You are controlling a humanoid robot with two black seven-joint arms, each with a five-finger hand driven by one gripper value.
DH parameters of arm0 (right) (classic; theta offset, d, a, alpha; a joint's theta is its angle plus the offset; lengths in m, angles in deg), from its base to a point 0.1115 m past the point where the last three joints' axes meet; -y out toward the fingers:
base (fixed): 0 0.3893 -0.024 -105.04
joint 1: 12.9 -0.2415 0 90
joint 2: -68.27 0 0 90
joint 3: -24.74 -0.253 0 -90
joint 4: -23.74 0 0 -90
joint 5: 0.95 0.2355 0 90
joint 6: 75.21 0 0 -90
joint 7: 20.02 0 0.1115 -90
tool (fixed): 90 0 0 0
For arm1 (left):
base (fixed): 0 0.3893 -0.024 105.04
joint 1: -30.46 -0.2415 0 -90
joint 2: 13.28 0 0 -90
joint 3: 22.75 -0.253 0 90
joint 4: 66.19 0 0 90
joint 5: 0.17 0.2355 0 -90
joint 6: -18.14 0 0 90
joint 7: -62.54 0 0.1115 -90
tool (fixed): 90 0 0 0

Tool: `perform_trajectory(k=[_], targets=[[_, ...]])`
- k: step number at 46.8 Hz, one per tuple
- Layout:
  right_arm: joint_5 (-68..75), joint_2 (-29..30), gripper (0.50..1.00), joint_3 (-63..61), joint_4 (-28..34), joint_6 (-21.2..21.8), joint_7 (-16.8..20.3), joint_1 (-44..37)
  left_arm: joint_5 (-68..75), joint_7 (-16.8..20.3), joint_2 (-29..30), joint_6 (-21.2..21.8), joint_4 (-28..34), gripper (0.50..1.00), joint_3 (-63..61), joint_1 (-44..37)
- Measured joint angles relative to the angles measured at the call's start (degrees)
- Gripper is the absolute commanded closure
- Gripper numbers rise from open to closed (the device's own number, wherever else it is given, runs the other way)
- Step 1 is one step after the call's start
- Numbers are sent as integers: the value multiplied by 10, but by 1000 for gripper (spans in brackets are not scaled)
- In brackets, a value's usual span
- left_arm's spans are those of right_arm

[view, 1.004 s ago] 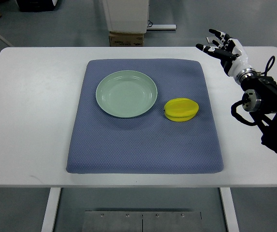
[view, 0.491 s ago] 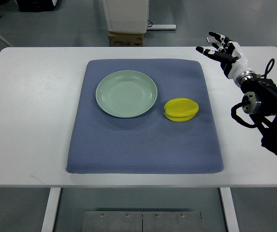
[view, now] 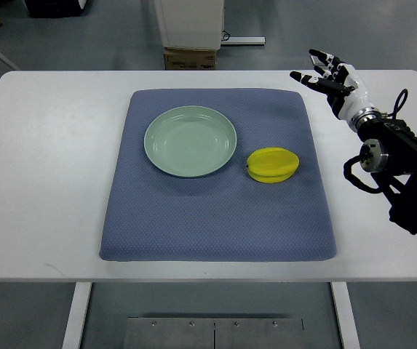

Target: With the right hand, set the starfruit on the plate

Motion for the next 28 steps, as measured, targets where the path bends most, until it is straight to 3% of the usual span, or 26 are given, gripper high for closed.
perform_trajectory(k=[28], targets=[[0,-5,502,0,1,0,0,-1,0,0,0,0,0,500,0,0]])
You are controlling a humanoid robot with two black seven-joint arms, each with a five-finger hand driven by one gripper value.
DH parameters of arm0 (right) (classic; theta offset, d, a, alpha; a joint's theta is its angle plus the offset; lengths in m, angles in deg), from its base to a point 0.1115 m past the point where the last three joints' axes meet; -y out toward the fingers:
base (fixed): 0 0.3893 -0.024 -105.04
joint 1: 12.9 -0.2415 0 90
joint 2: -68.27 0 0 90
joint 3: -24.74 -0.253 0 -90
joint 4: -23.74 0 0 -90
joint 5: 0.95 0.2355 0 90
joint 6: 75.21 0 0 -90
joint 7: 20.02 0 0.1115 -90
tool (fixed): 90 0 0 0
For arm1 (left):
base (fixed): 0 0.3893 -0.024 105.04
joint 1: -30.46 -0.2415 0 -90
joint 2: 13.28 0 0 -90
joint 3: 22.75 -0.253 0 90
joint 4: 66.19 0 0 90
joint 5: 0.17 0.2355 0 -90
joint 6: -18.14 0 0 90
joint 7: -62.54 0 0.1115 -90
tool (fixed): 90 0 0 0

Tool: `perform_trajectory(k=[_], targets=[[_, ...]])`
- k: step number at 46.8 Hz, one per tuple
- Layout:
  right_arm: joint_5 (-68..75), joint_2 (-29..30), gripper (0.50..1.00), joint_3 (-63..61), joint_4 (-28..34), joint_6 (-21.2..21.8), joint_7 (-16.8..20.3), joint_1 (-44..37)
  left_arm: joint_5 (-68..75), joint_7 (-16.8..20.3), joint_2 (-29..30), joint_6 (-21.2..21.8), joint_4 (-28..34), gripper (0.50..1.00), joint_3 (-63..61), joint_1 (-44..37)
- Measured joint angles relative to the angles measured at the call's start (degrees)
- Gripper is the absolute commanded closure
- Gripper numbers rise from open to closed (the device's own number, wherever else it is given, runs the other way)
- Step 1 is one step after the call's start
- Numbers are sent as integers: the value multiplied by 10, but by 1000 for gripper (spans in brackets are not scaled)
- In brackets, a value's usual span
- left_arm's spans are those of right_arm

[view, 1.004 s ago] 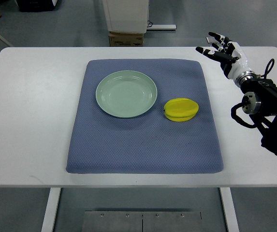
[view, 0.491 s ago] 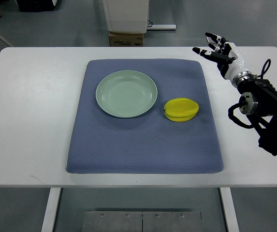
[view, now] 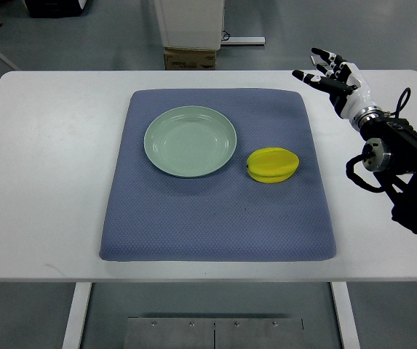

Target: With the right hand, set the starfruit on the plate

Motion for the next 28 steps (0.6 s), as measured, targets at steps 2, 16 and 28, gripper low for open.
perform_trajectory(k=[2,16,28], targets=[[0,0,502,0,0,0,0,0,0,0,0,0,0,500,0,0],[-3,-5,502,57,9,3,-5,0,0,0,0,0,0,500,0,0],[-31,-41,502,157,68,3,-37,-11,0,0,0,0,0,500,0,0]])
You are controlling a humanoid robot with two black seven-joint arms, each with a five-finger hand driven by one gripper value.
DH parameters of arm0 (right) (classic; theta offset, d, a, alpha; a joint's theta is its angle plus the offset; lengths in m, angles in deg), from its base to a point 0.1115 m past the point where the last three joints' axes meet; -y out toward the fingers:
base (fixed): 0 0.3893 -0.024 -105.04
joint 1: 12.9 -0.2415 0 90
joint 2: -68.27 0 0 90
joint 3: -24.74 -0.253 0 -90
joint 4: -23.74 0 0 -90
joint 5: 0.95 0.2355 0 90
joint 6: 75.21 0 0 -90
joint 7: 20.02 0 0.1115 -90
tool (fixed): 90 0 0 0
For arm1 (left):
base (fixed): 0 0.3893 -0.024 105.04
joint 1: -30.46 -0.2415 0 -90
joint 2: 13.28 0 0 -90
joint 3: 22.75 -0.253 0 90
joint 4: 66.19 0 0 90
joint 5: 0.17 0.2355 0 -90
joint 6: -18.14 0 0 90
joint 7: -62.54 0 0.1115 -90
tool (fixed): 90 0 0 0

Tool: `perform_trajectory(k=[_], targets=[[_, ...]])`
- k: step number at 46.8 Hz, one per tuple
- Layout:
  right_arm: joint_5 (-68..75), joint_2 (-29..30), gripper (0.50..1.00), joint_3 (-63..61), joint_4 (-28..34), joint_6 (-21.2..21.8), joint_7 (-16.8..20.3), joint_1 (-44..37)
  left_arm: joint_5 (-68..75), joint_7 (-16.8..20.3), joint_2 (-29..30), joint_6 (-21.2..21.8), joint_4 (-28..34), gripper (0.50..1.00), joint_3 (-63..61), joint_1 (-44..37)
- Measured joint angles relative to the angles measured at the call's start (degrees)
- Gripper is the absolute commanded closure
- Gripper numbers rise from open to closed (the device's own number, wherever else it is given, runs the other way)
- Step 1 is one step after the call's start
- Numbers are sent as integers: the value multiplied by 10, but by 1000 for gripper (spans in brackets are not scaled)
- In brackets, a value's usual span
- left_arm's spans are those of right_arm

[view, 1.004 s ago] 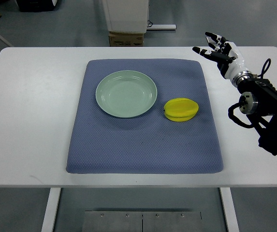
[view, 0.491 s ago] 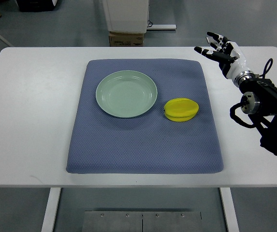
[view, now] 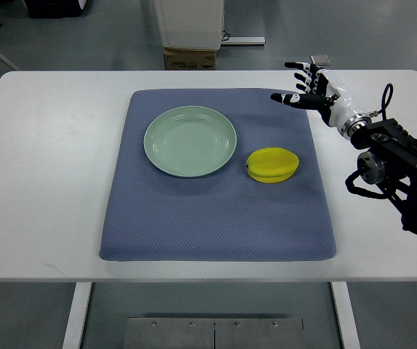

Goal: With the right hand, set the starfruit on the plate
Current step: 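Reach the right hand down over the yellow starfruit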

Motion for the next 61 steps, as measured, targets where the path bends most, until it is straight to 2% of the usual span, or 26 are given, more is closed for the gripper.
perform_trajectory(k=[14,21,35,61], targets=[[-146,-33,502,59,51,9,-18,-9,0,0,0,0,0,500,0,0],[-191,-56,502,95,81,35,-21,-22,0,0,0,0,0,500,0,0],[-218,-64,502,188,84,40,-46,-43,0,0,0,0,0,500,0,0],[-267,-65,502,229,104,72,-59,-61,0,0,0,0,0,500,0,0]])
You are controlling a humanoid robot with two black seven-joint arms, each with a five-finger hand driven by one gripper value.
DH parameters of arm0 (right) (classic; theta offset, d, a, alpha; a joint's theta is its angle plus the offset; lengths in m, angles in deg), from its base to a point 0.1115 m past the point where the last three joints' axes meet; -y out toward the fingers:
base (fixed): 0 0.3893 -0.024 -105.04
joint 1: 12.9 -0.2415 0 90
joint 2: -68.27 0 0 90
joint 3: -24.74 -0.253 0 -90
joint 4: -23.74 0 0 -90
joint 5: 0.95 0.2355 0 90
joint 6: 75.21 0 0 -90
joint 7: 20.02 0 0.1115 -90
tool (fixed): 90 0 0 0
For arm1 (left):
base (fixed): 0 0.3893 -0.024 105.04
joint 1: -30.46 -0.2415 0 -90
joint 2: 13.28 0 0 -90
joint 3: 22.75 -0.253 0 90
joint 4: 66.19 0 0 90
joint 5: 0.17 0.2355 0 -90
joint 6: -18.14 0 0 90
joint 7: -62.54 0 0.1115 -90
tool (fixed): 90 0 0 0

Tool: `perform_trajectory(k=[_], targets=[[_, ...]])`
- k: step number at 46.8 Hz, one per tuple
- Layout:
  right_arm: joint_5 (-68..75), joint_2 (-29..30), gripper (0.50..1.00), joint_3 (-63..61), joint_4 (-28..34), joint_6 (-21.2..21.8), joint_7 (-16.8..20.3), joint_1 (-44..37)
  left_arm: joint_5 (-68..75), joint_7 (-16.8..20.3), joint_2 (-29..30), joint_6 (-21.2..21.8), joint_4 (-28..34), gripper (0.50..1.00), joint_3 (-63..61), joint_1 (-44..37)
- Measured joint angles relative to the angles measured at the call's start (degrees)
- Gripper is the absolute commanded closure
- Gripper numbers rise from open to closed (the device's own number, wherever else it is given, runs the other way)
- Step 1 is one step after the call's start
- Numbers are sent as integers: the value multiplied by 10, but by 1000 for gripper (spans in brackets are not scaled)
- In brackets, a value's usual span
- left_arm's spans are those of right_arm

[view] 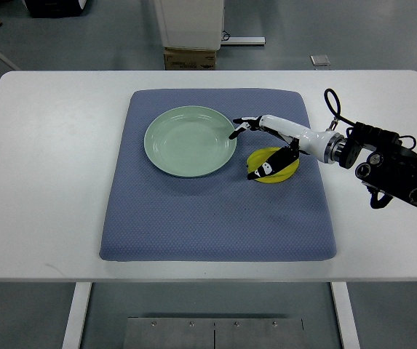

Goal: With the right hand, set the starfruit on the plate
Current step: 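Reach the right hand down over the yellow starfruit, then close the right hand fingers around the starfruit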

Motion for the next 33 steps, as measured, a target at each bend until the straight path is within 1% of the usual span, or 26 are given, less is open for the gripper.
perform_trajectory(k=[8,15,23,33], targets=[[-8,1,505,9,-6,-6,-3,1,0,0,0,0,0,500,0,0],[-20,1,505,10,-23,-11,-7,3,0,0,0,0,0,500,0,0],[-27,2,505,31,-35,-28,-27,7,0,0,0,0,0,500,0,0],[-28,5,509,59,-45,-51,-39,9,0,0,0,0,0,500,0,0]])
